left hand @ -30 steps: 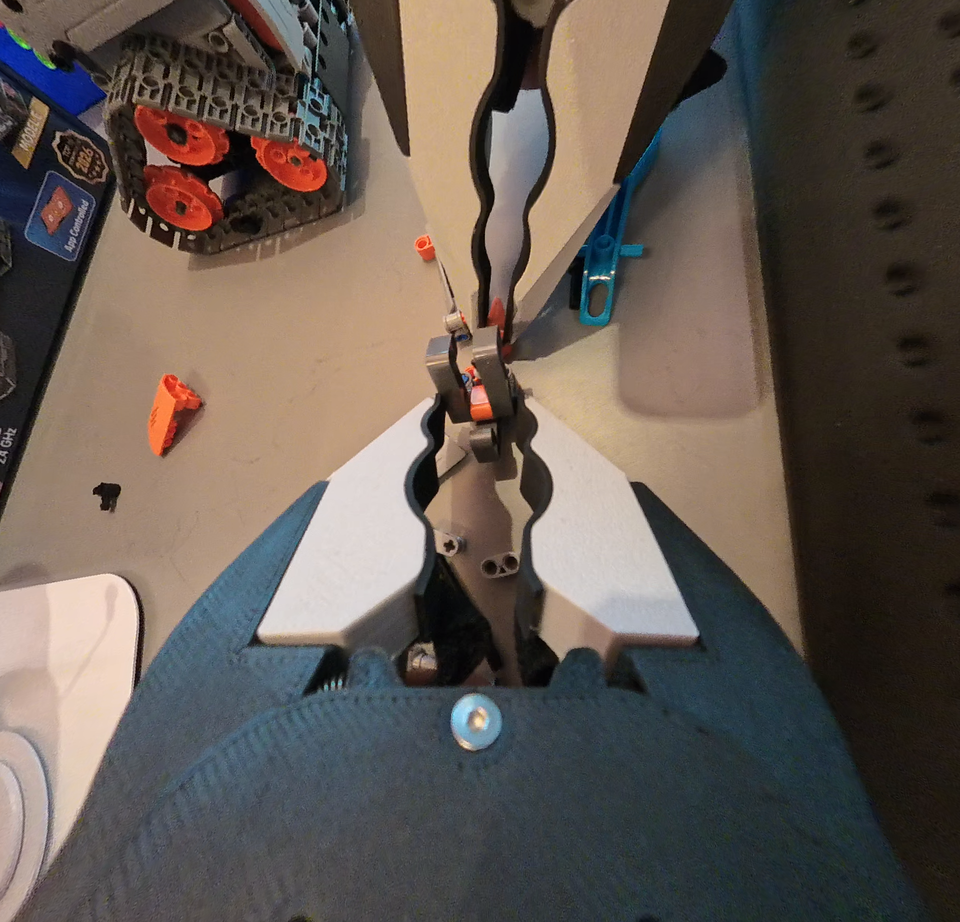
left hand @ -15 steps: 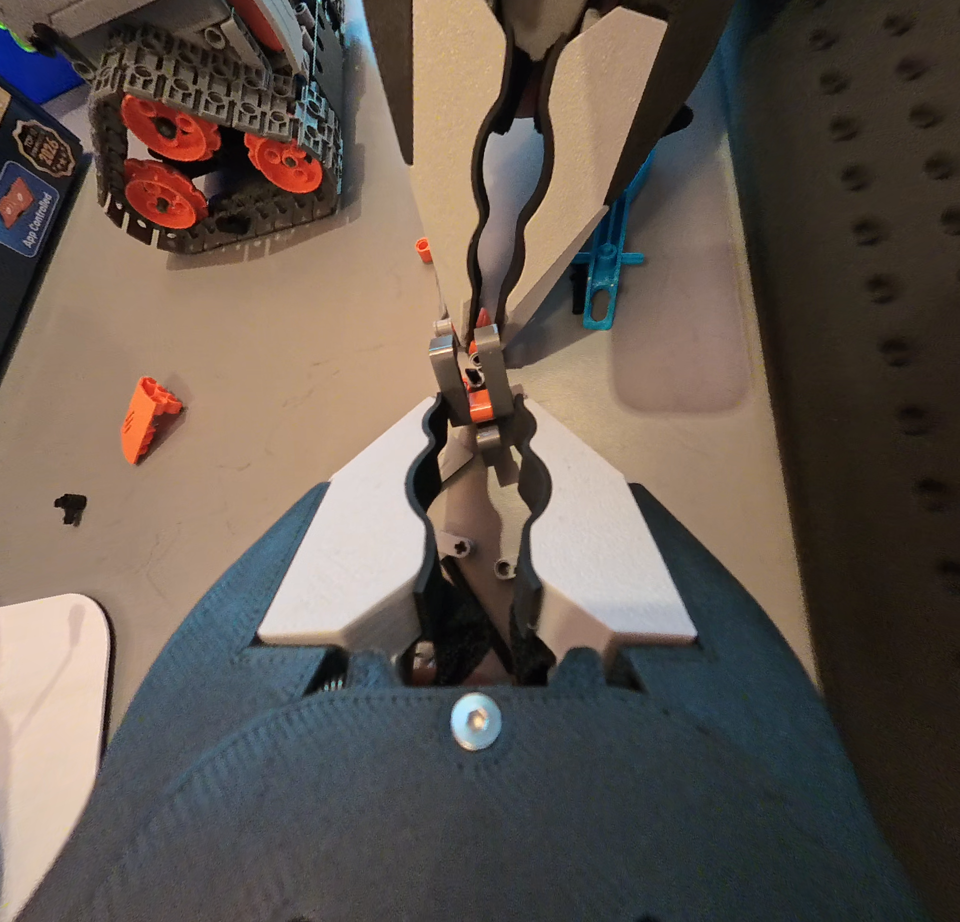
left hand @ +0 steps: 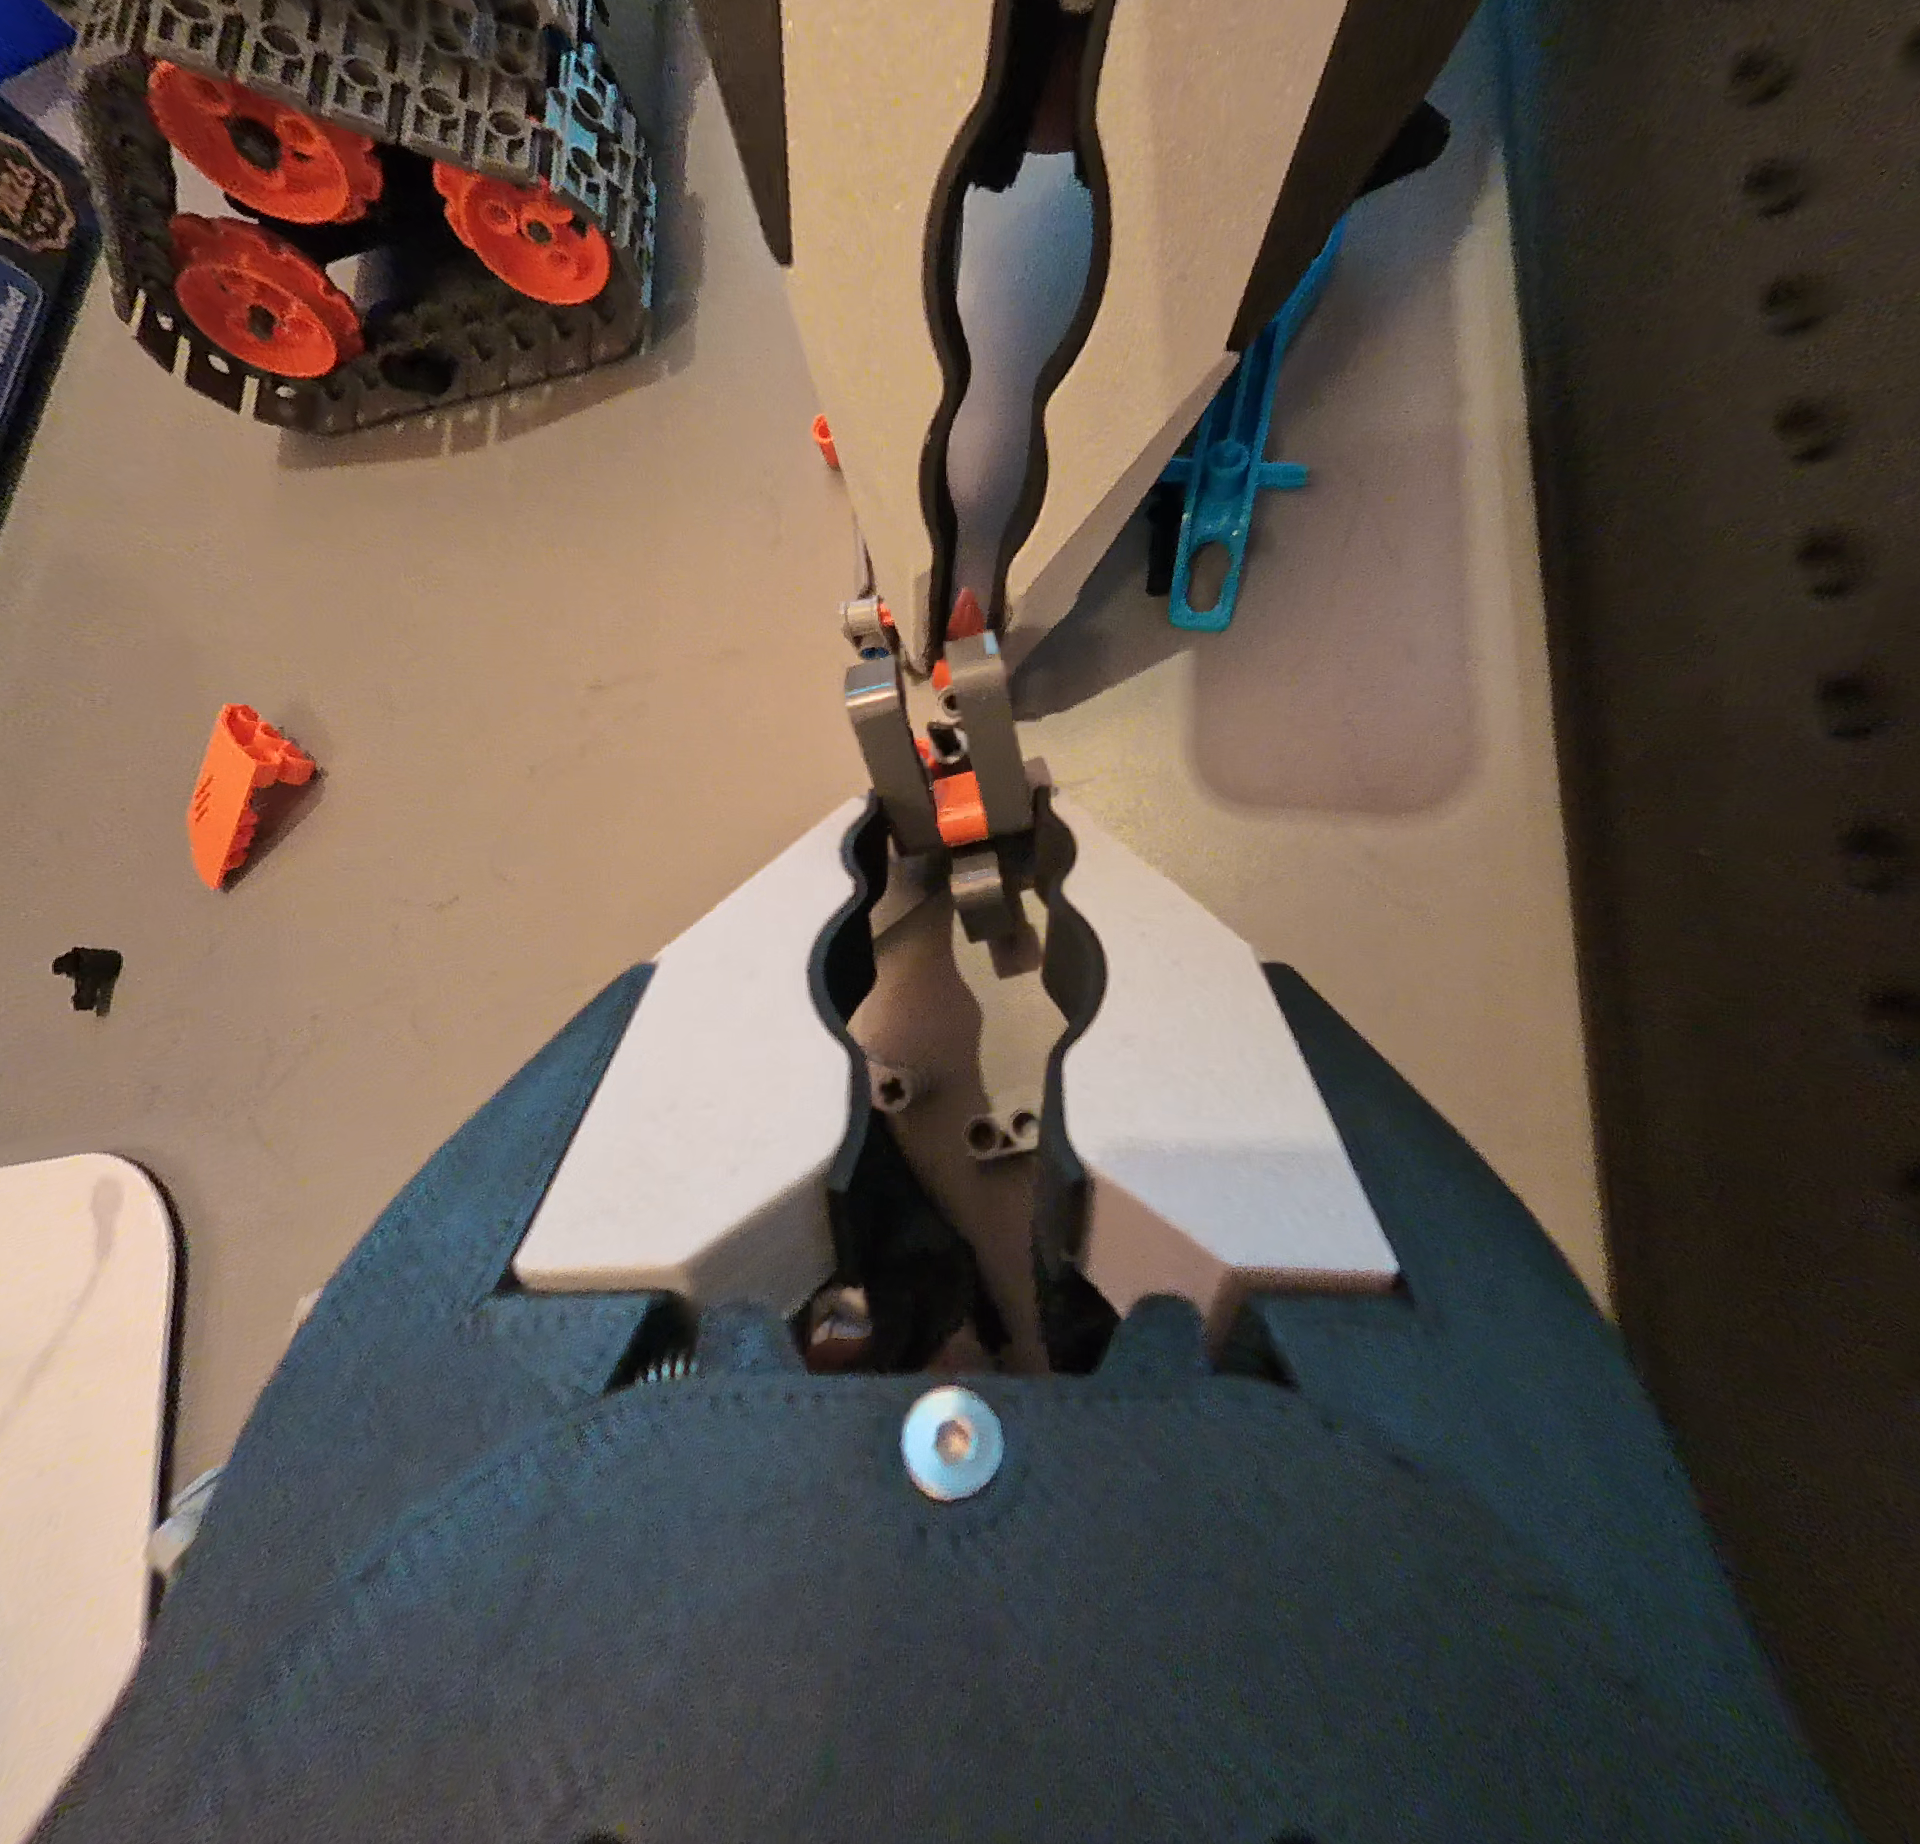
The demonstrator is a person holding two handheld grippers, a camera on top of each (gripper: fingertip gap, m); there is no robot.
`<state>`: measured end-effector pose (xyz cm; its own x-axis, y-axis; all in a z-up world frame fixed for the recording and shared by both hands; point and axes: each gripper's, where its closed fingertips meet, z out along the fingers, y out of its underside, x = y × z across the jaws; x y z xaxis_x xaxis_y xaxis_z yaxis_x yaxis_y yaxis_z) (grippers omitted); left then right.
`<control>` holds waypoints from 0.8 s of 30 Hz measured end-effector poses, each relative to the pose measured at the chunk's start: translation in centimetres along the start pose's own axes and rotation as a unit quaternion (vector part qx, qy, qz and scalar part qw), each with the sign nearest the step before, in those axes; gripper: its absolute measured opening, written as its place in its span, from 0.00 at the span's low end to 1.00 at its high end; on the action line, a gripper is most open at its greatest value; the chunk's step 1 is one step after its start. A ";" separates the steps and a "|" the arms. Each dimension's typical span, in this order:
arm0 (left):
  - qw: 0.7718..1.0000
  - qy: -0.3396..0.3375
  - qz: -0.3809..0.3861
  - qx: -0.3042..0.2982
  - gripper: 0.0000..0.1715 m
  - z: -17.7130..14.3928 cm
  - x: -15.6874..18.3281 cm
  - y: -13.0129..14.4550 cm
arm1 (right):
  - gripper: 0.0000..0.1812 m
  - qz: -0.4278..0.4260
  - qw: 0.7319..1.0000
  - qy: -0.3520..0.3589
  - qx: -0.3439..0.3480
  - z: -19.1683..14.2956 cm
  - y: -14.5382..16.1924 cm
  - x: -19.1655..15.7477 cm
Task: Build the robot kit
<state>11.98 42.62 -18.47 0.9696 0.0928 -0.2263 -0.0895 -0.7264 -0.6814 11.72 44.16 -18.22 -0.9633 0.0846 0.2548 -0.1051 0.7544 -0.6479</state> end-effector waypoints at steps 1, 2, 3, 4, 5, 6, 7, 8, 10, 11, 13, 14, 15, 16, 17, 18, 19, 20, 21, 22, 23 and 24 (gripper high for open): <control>1.000 0.005 -0.004 0.002 0.14 0.0 0.0 0.0 | 0.03 0.001 1.000 -0.001 -0.001 0.0 0.0 0.0; 1.000 0.007 -0.007 0.001 0.14 0.0 0.0 0.1 | 0.03 0.002 1.000 0.000 0.000 0.0 0.0 0.0; 1.000 0.009 -0.011 0.003 0.14 0.1 0.0 0.1 | 0.03 0.003 1.000 0.000 0.002 -0.1 0.0 -0.1; 1.000 0.011 -0.014 0.004 0.14 0.1 0.0 0.1 | 0.03 0.002 1.000 -0.004 0.001 -0.2 0.0 -0.2; 1.000 0.008 -0.013 0.003 0.14 0.1 -0.2 0.2 | 0.03 -0.001 1.000 -0.014 -0.003 -0.5 0.2 -0.5; 1.000 0.008 -0.015 0.007 0.14 0.0 -0.3 0.1 | 0.03 -0.002 1.000 -0.018 -0.005 -0.6 0.2 -0.7; 1.000 0.013 -0.022 0.014 0.14 -0.1 -0.3 -0.1 | 0.05 0.002 1.000 -0.025 -0.007 -0.6 0.3 -0.9; 0.999 0.018 -0.023 0.020 0.14 -0.2 -0.3 -0.2 | 0.11 0.004 1.000 -0.028 -0.009 -0.5 0.4 -1.0; 1.000 0.004 0.001 0.028 0.14 -0.5 -0.5 -0.5 | 0.17 0.001 1.000 -0.020 -0.003 -0.7 0.2 -0.8; 0.999 0.003 0.009 0.035 0.14 -0.7 -0.5 -0.8 | 0.16 0.002 1.000 -0.014 0.005 -0.9 -0.1 -0.5; 0.998 0.001 0.019 0.056 0.14 -1.1 -0.3 -1.6 | 0.14 -0.002 1.000 0.000 0.024 -1.2 -0.6 0.0; 0.998 -0.004 0.027 0.060 0.14 -1.3 -0.4 -1.7 | 0.14 -0.008 0.999 0.005 0.040 -1.4 -1.1 0.1; 0.997 -0.004 0.036 0.067 0.14 -1.4 -0.3 -2.0 | 0.12 -0.009 0.999 0.005 0.046 -1.4 -1.3 0.0; 0.996 -0.004 0.042 0.079 0.14 -1.7 -0.2 -2.3 | 0.09 -0.013 0.999 0.009 0.043 -1.3 -1.2 0.1; 0.995 -0.006 0.044 0.086 0.14 -1.8 -0.2 -2.6 | 0.06 -0.021 0.998 0.015 0.052 -1.3 -1.4 0.2; 0.994 -0.006 0.051 0.094 0.14 -2.0 -0.1 -2.8 | 0.03 -0.027 0.997 0.013 0.064 -1.4 -1.8 0.0; 0.993 -0.010 0.058 0.101 0.14 -2.3 -0.2 -3.0 | 0.03 -0.033 0.997 0.017 0.070 -1.5 -2.0 0.0; 0.992 -0.013 0.060 0.109 0.14 -2.5 -0.3 -3.2 | 0.03 -0.040 0.996 0.023 0.079 -1.7 -2.3 0.1; 0.991 -0.013 0.062 0.117 0.14 -2.8 -0.2 -3.5 | 0.03 -0.043 0.995 0.024 0.090 -2.0 -2.5 0.1; 0.990 -0.012 0.067 0.125 0.14 -3.0 -0.2 -3.7 | 0.03 -0.046 0.994 0.022 0.099 -2.3 -2.8 0.1; 0.989 -0.014 0.072 0.130 0.14 -3.2 -0.2 -3.9 | 0.03 -0.054 0.993 0.026 0.106 -2.5 -3.0 0.1; 0.988 -0.014 0.079 0.134 0.14 -3.3 0.0 -4.0 | 0.03 -0.065 0.992 0.028 0.107 -2.6 -3.1 0.0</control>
<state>13.09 43.29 -13.41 0.9324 0.0145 -0.3612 -0.2997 -0.5275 -0.7949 12.72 43.50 -14.31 -0.9237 0.0360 0.3815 -0.2830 0.6069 -0.7427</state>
